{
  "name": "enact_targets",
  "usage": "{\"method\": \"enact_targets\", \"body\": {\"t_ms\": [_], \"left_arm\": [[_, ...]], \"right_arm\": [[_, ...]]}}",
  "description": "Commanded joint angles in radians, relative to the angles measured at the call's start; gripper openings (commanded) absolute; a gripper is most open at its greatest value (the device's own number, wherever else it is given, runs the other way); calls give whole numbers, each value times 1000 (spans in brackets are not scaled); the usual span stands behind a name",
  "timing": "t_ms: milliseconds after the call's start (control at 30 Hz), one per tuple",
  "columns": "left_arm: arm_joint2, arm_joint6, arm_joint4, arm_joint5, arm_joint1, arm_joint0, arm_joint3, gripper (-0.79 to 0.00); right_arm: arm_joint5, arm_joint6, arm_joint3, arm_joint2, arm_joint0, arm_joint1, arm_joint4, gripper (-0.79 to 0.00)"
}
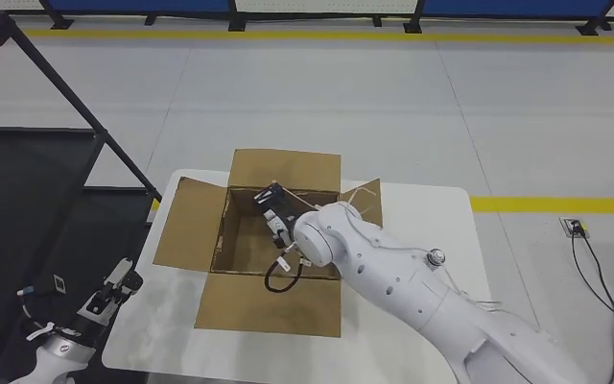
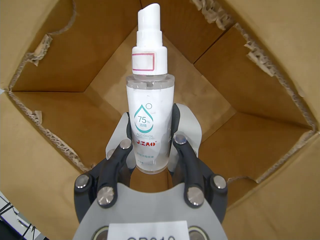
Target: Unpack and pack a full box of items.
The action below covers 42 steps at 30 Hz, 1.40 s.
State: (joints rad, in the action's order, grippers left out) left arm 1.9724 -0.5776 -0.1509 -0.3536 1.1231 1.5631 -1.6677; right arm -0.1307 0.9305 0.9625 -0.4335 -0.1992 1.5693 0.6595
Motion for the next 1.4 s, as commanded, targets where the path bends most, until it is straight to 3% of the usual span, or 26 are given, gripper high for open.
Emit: {"method": "enact_targets", "body": {"t_ms": [0,267,500,767,1000,1067,1133,1367], "left_arm": [[0,0,0,0,0,0,0,0],[0,0,0,0,0,0,0,0],[0,0,0,0,0,0,0,0],[0,0,0,0,0,0,0,0],[0,0,0,0,0,0,0,0],[0,0,0,0,0,0,0,0],[0,0,0,0,0,0,0,0],[0,0,0,0,0,0,0,0]], "right_arm": [[12,-10,-102,26,21,44,-31,-785],[78,-79,-403,81,53,196,-117,-785],[43,-126,-579,89,63,292,-144,-785],[-1,-139,-706,77,67,360,-161,-785],[13,-140,-757,70,63,385,-163,-785],[13,-140,-757,70,63,385,-163,-542],[13,-140,-757,70,63,385,-163,0],[35,-138,-772,62,67,391,-170,0]]}}
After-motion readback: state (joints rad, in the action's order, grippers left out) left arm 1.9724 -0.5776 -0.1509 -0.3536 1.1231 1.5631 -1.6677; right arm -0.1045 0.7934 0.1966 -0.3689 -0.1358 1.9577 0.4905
